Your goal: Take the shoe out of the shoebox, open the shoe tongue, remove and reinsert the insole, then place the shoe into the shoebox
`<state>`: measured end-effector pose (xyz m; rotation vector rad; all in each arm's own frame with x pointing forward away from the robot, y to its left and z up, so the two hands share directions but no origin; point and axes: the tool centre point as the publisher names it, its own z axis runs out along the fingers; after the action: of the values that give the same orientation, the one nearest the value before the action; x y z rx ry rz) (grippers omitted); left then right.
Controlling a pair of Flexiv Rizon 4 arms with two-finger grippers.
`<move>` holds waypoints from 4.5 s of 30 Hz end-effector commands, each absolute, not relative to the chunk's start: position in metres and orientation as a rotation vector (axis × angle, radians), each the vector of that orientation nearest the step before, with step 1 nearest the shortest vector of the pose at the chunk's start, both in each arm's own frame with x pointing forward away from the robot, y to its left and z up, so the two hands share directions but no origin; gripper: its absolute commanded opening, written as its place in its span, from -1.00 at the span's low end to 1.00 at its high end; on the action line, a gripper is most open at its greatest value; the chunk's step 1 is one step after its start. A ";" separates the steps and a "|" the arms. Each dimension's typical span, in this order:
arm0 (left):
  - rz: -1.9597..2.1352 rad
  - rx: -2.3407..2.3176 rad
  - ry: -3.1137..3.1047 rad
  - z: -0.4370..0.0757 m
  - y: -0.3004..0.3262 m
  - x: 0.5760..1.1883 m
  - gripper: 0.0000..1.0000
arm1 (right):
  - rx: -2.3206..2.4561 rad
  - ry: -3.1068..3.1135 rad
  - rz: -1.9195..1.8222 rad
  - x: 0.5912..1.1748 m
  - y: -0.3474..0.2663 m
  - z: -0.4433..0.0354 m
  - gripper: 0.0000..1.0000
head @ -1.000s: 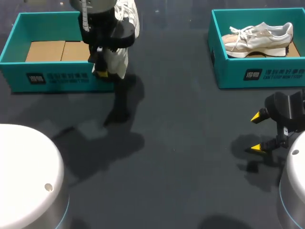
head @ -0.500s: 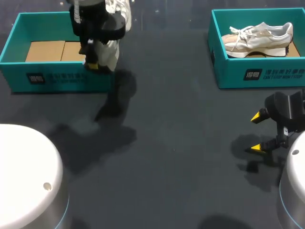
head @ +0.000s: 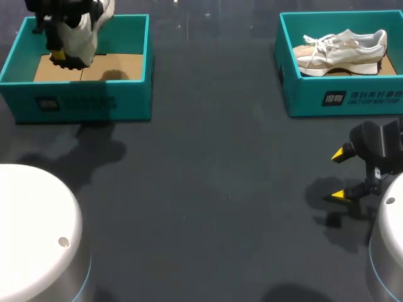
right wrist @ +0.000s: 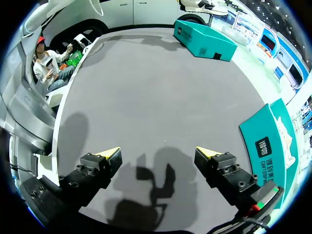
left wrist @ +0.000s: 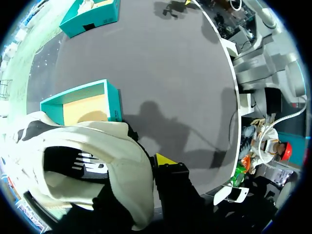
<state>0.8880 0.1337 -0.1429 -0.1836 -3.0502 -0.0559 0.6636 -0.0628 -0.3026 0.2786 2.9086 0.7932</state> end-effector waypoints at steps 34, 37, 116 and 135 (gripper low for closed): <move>-0.123 -0.134 -3.036 -0.135 0.245 0.946 -1.00 | 0.279 2.907 0.789 0.661 -0.063 -0.302 1.00; -0.123 -0.134 -3.036 -0.135 0.245 0.946 -1.00 | 0.279 2.907 0.789 0.661 -0.063 -0.302 1.00; -0.338 -2.071 -2.333 -0.170 0.309 1.035 -1.00 | 0.279 2.907 0.789 0.661 -0.063 -0.302 1.00; -0.313 -2.041 -2.323 -0.206 0.311 1.052 -1.00 | 0.279 2.907 0.789 0.661 -0.063 -0.302 1.00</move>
<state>1.0378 0.3089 -0.1917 -2.0441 -2.3263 -0.3424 0.6635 -0.0628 -0.3027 0.2788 2.9085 0.7933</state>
